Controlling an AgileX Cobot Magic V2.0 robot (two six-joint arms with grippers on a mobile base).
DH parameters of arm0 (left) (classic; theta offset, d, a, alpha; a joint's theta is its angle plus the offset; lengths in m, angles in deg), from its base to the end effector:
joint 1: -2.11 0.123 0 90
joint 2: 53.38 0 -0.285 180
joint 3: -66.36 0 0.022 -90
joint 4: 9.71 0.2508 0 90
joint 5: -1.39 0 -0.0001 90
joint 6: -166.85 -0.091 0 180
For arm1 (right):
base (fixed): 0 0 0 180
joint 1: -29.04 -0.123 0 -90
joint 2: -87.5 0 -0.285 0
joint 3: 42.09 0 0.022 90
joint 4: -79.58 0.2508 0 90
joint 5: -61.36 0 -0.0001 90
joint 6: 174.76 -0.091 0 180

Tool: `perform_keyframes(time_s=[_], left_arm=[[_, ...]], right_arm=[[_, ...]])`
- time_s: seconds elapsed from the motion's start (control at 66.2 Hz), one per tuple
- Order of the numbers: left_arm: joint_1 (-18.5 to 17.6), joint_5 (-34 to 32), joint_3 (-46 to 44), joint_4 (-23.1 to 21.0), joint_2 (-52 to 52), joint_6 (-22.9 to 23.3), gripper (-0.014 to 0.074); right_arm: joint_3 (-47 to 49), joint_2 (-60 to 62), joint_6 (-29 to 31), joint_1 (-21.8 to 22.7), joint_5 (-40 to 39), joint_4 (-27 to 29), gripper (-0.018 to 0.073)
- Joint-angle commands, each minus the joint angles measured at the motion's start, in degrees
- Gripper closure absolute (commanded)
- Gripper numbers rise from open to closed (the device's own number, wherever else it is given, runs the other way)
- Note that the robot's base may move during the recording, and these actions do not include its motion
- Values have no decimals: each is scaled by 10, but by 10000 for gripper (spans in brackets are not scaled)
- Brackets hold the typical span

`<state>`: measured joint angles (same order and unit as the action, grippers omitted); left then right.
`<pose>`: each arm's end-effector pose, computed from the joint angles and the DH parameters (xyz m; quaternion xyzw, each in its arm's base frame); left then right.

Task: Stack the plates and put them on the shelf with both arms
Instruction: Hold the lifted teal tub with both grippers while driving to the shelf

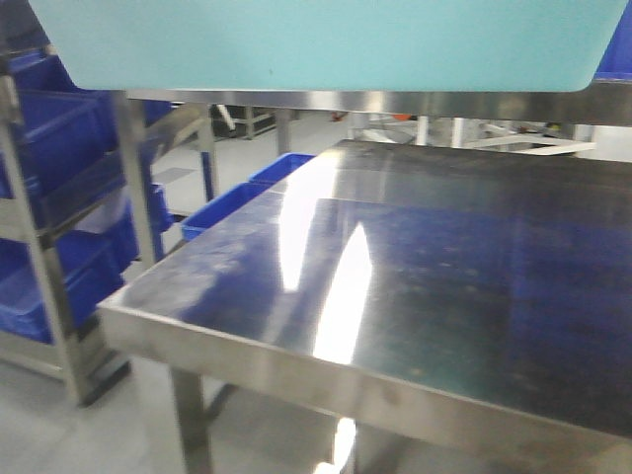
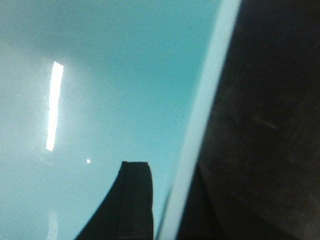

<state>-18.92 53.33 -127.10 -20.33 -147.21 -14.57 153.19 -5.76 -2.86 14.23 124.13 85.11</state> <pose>0.3029 -0.1306 0.4109 0.1550 0.8977 -0.1569 0.3814 0.3019 0.0879 0.4111 -0.0487 0.9396 0.1135 0.3193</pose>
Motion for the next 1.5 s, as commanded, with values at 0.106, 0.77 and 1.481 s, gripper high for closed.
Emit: perform_keyframes(time_s=[0.106,0.77,1.481], left_arm=[[-17,-39,-19,-89,28,-13,509],[-17,-39,-19,-89,28,-13,509],[-17,-39,-19,-89,28,-13,509]], right_arm=[[25,26,20,-12,-61,86,504],[25,26,20,-12,-61,86,504],[25,26,20,-12,-61,86,504]])
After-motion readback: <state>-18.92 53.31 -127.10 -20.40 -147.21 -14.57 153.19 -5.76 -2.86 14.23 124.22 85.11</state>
